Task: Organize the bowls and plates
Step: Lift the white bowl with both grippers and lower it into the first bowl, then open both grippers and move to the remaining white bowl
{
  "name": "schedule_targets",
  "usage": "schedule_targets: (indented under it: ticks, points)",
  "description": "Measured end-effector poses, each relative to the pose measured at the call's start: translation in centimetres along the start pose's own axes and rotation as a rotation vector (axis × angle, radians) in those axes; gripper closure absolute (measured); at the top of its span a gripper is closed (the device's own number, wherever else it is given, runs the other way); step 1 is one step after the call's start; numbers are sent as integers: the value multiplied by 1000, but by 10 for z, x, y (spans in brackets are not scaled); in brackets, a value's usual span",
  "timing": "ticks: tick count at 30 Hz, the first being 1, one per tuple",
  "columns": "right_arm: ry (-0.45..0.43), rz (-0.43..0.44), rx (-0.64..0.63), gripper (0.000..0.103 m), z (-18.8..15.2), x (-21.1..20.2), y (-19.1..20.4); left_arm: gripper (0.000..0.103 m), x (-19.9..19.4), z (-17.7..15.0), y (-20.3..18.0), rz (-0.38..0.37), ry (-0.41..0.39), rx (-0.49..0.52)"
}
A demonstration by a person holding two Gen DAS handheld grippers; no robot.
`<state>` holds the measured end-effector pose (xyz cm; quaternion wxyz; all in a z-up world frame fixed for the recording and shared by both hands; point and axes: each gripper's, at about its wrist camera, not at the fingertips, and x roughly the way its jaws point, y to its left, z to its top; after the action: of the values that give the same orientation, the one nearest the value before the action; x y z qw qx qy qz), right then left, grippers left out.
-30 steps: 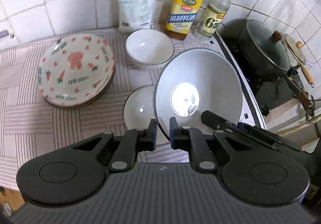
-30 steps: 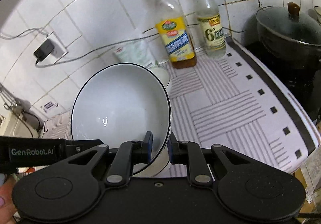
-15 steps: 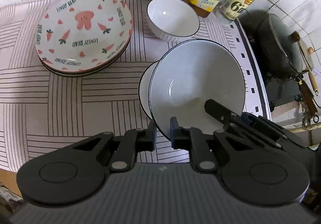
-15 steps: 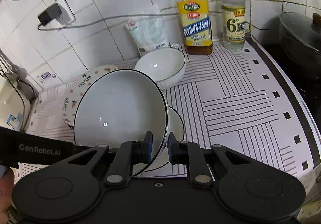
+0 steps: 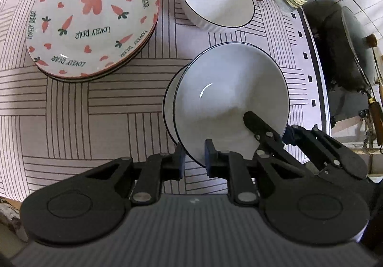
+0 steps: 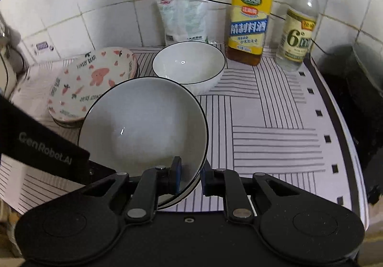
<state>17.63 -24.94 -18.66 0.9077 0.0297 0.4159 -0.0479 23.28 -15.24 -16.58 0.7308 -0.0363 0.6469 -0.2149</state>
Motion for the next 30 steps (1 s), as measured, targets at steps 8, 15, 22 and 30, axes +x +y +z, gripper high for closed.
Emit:
schedule_targets:
  ticks: [8, 15, 22, 30]
  points:
    - [-17, -64, -137, 80, -3, 6, 12, 84, 12, 2, -2, -3, 54, -37]
    - [-14, -82, -179, 79, -7, 12, 14, 81, 19, 4, -3, 2, 87, -47]
    - [-20, -57, -197, 77, -4, 14, 14, 75, 12, 4, -2, 17, 60, -13]
    - [-78, 151, -38, 72, 16, -13, -24, 66, -22, 6, 2, -18, -14, 51]
